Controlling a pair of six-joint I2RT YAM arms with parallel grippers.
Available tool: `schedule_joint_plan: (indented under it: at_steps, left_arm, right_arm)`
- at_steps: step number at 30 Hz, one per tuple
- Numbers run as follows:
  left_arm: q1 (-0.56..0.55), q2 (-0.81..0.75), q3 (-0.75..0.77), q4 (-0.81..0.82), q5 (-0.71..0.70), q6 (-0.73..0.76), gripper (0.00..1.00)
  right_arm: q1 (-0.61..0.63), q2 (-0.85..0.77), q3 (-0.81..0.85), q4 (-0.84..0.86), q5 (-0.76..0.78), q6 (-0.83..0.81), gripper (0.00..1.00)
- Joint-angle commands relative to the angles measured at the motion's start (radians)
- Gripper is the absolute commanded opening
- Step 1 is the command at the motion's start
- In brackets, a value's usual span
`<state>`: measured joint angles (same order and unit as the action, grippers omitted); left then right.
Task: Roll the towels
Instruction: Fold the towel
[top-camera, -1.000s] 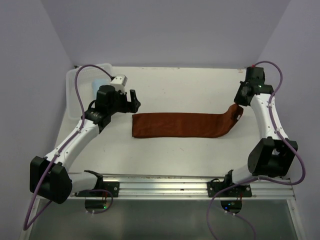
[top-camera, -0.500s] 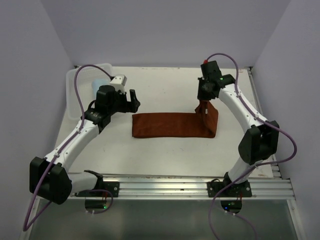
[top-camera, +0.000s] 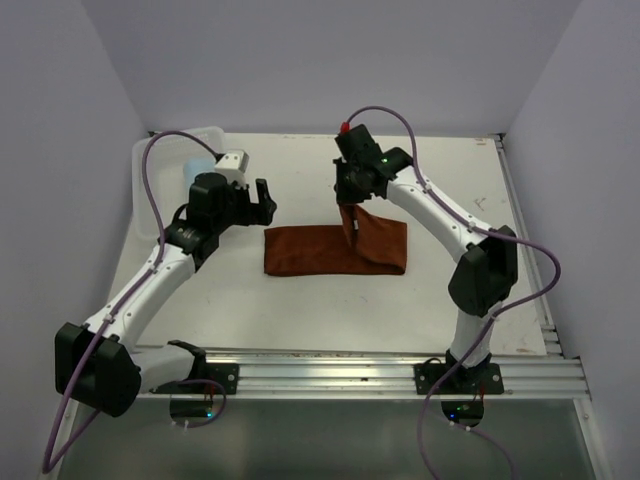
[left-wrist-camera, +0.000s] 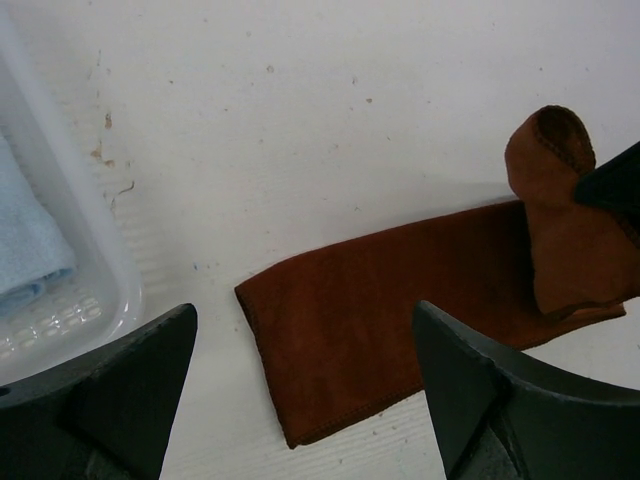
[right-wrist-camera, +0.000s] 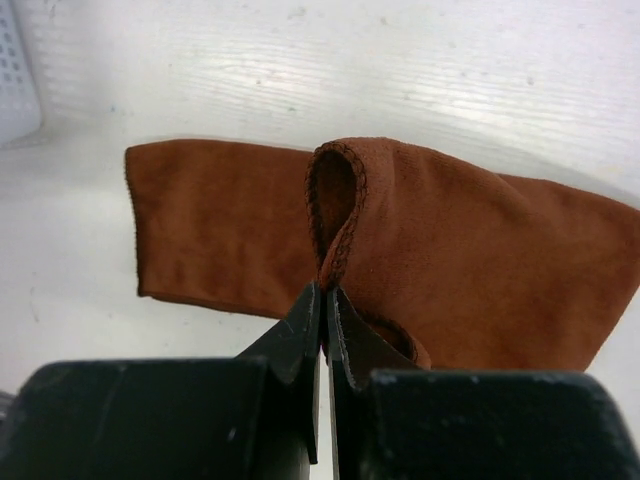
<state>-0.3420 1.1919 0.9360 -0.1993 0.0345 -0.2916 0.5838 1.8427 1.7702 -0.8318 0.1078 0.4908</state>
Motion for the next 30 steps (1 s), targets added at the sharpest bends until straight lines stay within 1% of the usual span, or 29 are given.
schedule_joint_plan:
  at_steps: [1, 5, 11, 15, 19, 22, 26, 30]
  left_arm:
    - [-0.005, -0.032, -0.008, 0.023, -0.019, 0.016, 0.92]
    - [-0.005, -0.035, -0.009, 0.024, -0.024, 0.016, 0.92]
    - [-0.005, -0.037, -0.011, 0.028, -0.022, 0.016, 0.93]
    - [-0.005, -0.035, -0.011, 0.024, -0.024, 0.016, 0.93]
    - [-0.005, -0.028, -0.008, 0.024, -0.015, 0.012, 0.93]
    - [-0.005, -0.031, -0.008, 0.023, -0.013, 0.011, 0.93]
    - [-0.005, -0.034, -0.008, 0.021, -0.018, 0.009, 0.93]
    - [-0.005, -0.035, -0.008, 0.02, -0.025, 0.009, 0.93]
  right_arm:
    - [0.045, 0.053, 0.113, -0.021, -0.023, 0.04, 0.0]
    - [0.086, 0.118, 0.159, -0.026, -0.04, 0.06, 0.0]
    - [0.129, 0.171, 0.21, 0.011, -0.089, 0.103, 0.0]
    - [0.151, 0.217, 0.264, -0.013, -0.103, 0.124, 0.0]
    - [0.172, 0.225, 0.33, -0.061, -0.091, 0.121, 0.0]
    - [0.175, 0.211, 0.324, -0.069, -0.085, 0.13, 0.0]
    - [0.182, 0.21, 0.293, -0.024, -0.103, 0.146, 0.0]
    - [0.192, 0.239, 0.285, 0.019, -0.167, 0.178, 0.0]
